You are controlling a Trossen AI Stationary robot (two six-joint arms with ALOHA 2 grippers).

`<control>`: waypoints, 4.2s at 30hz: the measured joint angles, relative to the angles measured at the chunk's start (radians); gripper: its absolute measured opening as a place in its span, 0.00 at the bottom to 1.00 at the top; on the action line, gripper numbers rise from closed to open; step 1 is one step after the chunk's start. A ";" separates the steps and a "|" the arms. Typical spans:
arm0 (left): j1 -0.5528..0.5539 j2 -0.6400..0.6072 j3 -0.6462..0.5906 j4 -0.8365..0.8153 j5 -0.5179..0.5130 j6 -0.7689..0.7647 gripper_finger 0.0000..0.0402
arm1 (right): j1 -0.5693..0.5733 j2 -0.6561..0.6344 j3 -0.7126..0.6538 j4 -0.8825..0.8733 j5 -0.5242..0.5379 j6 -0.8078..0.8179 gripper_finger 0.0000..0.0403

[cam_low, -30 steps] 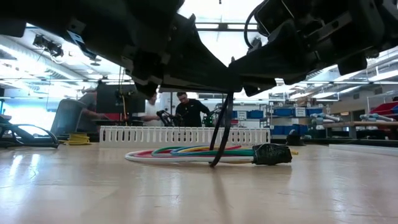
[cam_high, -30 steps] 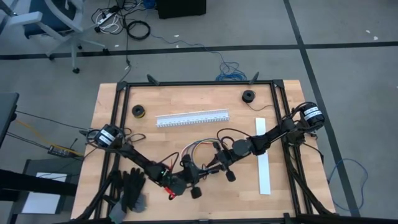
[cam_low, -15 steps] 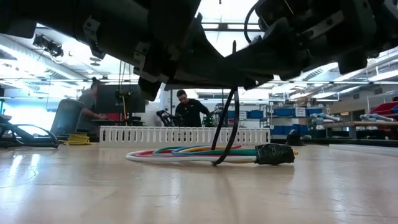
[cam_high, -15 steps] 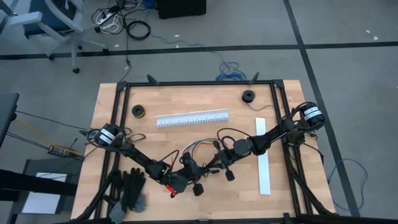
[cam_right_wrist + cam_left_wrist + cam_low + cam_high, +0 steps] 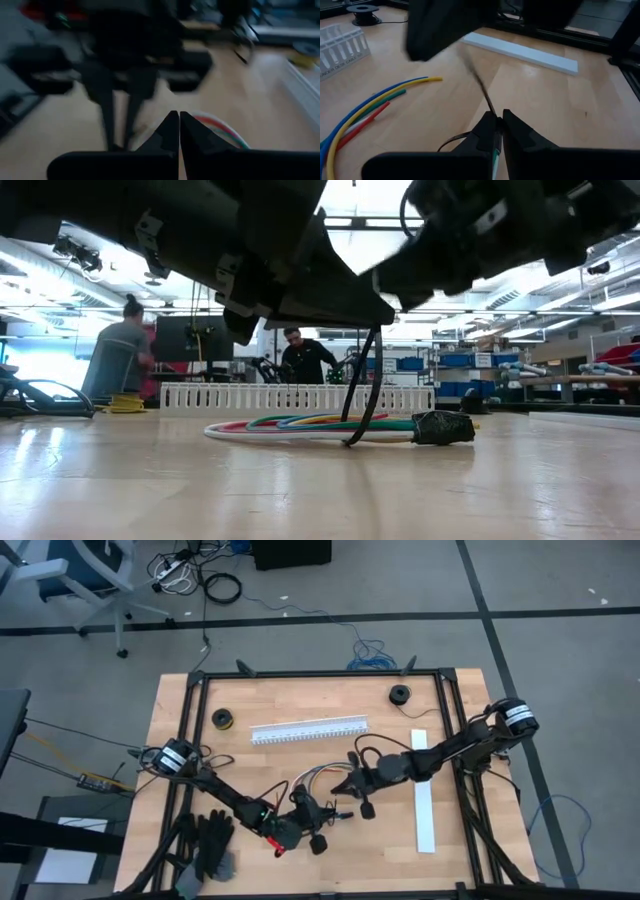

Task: Ziptie cables
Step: Insert zip tie on the cable wire

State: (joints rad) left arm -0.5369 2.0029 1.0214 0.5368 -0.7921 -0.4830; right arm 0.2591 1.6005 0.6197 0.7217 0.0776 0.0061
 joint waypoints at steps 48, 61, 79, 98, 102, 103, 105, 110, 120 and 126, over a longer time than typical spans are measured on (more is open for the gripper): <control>0.128 0.000 -0.093 0.282 0.564 0.181 0.00 | 0.040 0.201 -0.159 0.516 -0.262 0.009 0.23; 0.191 0.000 -0.095 0.293 0.622 0.185 0.00 | 0.006 0.201 -0.159 0.466 -0.304 0.007 0.19; 0.202 0.000 -0.094 0.299 0.663 0.184 0.00 | -0.012 0.201 -0.159 0.464 -0.347 -0.008 0.15; 0.186 -0.001 -0.097 0.241 0.474 0.080 0.00 | -0.011 0.202 -0.164 0.473 -0.206 0.028 0.00; 0.174 -0.003 -0.096 0.240 0.440 0.083 0.00 | -0.011 0.194 -0.164 0.491 -0.181 0.028 0.00; 0.174 -0.003 -0.094 0.241 0.438 0.083 0.00 | -0.011 0.194 -0.164 0.518 -0.169 0.028 0.00; 0.177 -0.002 -0.090 0.246 0.436 0.083 0.00 | -0.014 0.188 -0.156 0.568 -0.121 0.037 0.00; 0.176 -0.002 -0.089 0.244 0.444 0.083 0.00 | -0.019 0.188 -0.156 0.584 -0.124 0.045 0.00; 0.164 -0.001 -0.090 0.241 0.444 0.084 0.00 | -0.020 0.168 -0.176 0.560 -0.084 0.053 0.00; 0.151 -0.001 -0.092 0.201 0.450 0.066 0.00 | -0.020 0.090 -0.227 0.521 0.051 0.044 0.00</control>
State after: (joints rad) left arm -0.3864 2.0022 0.9298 0.7376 -0.3422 -0.4168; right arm 0.2394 1.6904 0.3929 1.2428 0.1290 0.0503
